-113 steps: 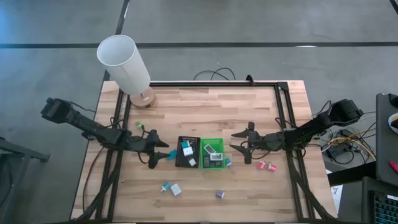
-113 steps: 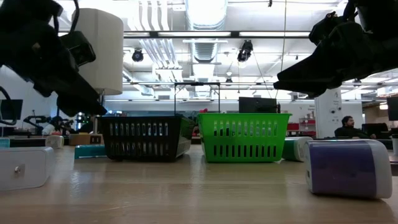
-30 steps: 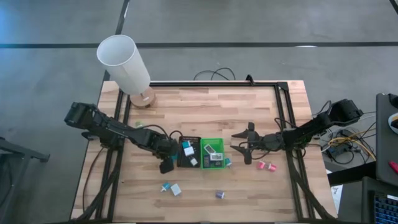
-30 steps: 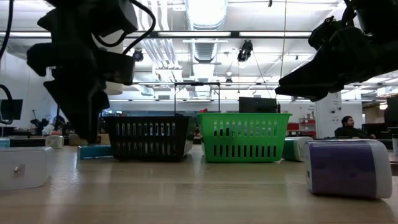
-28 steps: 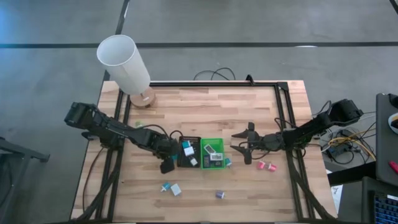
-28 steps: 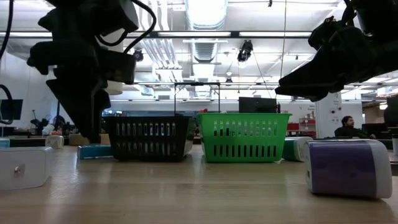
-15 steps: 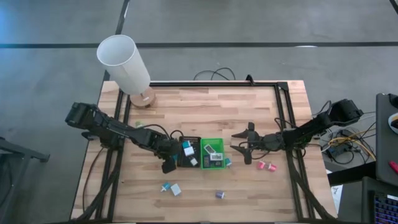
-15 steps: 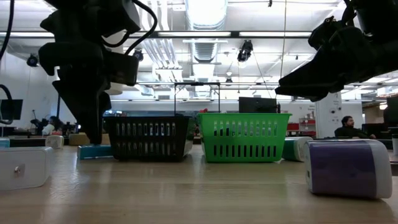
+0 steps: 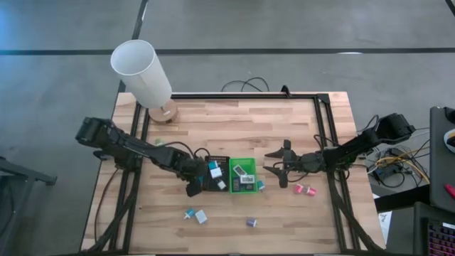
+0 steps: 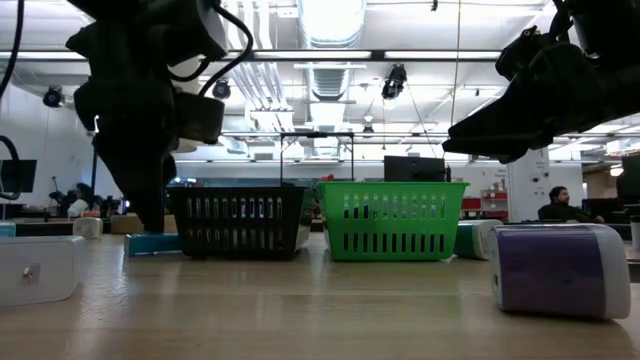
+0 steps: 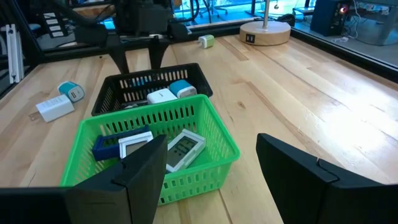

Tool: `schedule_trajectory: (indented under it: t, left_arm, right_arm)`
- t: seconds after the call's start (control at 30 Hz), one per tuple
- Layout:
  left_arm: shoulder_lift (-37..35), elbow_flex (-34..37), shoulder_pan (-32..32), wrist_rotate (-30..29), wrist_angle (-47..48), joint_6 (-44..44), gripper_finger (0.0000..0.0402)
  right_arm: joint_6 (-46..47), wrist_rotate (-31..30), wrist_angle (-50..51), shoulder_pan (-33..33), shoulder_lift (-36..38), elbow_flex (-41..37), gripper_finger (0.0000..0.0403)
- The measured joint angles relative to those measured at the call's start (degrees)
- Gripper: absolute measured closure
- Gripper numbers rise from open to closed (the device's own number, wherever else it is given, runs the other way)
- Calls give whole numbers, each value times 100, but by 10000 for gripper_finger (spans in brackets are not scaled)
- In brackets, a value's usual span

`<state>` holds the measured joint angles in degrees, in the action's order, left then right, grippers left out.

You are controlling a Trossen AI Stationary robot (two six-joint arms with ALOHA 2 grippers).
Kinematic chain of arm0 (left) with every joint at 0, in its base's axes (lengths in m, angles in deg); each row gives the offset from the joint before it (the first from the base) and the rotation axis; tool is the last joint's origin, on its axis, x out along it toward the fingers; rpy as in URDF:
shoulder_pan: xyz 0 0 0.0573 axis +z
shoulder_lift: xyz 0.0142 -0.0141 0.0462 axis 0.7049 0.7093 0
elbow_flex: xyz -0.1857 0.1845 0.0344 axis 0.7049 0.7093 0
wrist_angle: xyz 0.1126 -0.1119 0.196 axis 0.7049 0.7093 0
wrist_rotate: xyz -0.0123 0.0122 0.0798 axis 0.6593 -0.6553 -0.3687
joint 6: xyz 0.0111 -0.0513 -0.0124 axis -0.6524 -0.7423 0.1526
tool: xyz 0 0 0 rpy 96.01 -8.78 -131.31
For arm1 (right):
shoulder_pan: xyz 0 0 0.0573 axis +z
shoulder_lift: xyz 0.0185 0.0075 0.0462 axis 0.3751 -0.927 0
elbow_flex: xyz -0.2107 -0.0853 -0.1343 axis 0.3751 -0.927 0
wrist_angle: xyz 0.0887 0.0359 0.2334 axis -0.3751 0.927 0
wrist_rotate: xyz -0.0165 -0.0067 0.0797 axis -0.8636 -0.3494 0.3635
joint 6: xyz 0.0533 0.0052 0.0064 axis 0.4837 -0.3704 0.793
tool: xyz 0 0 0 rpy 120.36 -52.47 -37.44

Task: Pick & Place Office items
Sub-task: Put the blue timer into the green bin

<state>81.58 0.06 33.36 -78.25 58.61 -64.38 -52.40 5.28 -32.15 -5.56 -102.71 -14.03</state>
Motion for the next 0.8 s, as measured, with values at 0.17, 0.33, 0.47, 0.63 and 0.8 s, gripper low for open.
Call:
schedule_trajectory:
  t: [0.17,0.33,0.47,0.63,0.8]
  left_arm:
    - [249,6,0,-4,18,-42,145]
    - [391,-9,0,-20,15,-44,145]
    - [428,-13,-2,-61,17,-35,148]
    - [437,-7,-2,-102,76,9,201]
    - [437,-16,0,4,190,261,259]
  right_arm:
    - [0,0,4,1,0,0,158]
    - [0,0,9,1,0,-2,158]
    - [10,0,37,1,0,-2,158]
    - [24,0,45,0,0,-2,158]
    - [26,0,45,0,0,-2,158]
